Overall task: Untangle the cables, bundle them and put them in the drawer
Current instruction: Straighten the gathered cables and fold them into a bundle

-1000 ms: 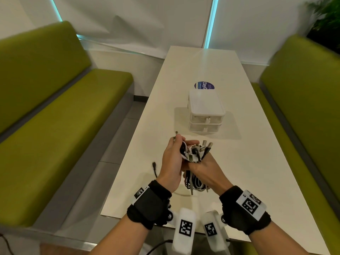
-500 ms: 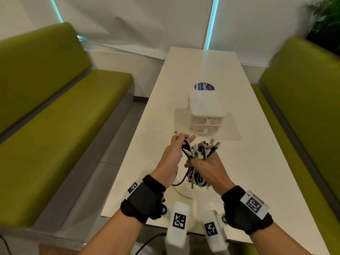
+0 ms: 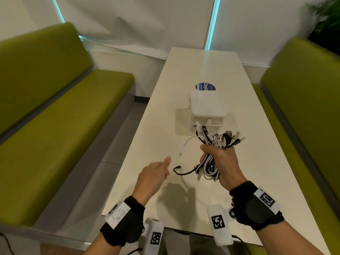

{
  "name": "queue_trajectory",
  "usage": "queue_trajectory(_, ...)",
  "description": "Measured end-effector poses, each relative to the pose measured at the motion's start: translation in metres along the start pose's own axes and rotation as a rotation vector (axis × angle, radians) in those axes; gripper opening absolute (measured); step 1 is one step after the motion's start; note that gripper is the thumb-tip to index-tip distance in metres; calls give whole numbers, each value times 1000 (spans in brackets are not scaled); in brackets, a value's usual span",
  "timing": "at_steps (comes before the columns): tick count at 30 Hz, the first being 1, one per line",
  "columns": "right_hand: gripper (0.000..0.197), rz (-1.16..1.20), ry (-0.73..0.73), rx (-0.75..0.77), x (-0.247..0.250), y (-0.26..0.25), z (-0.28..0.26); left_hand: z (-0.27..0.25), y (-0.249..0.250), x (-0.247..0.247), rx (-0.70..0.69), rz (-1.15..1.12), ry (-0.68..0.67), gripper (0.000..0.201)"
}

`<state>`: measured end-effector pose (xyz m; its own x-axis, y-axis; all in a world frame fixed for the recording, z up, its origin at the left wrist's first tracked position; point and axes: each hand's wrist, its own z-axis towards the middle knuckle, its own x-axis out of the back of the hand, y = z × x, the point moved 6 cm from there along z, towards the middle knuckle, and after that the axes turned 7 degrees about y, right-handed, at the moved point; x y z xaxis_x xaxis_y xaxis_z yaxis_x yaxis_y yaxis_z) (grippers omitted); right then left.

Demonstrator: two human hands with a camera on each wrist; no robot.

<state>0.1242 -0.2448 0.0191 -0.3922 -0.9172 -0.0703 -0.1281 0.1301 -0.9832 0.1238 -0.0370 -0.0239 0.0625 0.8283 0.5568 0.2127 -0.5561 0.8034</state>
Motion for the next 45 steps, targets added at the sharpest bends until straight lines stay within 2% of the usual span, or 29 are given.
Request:
queue_trajectory(2,7,14,-6,1,-3,1,-1,-1,-8,-12,20,75,-115,59)
queue_trajectory(4,8,8,-29,-3,-7,2,-3,1,-9,-24,44,-106,-208,53)
queue_trajectory(6,9,-9,-45,5,-10,4,-5,5,-2,-30,46,-304,-240,36)
queue_trajectory(9,6,-28,-52,16,-10,6,-6,11,11,-28,18,-518,-189,18)
queue_trajectory(12,8,-27,-39,13,-12,9,-4,13,26,-20,29,-771,-100,18)
queue_trajectory(14,10,-1,-29,16,-13,10,-3,13,36,-16,-29,-804,-49,18)
queue_trajectory(19,11,97,-49,30,-20,9,-9,-1,59,-20,-468,-445,44,23)
queue_trajectory(22,9,105,-52,19,-19,10,-11,-13,65,-24,-623,-303,98,27)
queue_trajectory(24,23,105,-64,10,-17,11,-12,-21,66,-30,-600,-241,83,25)
queue_trajectory(25,23,112,-83,2,-18,12,-13,-25,67,-33,-561,-239,57,20)
queue_trajectory(28,7,185,-56,-78,-14,18,-13,-37,74,-41,-501,-246,-34,19)
queue_trajectory(32,10,268,-87,-254,-15,24,-16,-42,83,-39,-635,-3,-83,16)
queue_trajectory(33,10,286,-88,-278,-15,27,-16,-41,83,-39,-626,23,-122,19)
queue_trajectory(36,16,348,-89,-302,-18,31,-18,-37,78,-43,-558,131,-205,57)
queue_trajectory(38,18,337,-101,-311,-21,33,-23,-29,76,-43,-494,191,-243,63)
queue_trajectory(42,19,279,-117,-305,-24,36,-27,-15,72,-46,-368,188,-302,46)
queue_trajectory(45,15,256,-149,-299,-22,35,-29,-19,80,-54,-420,250,-348,41)
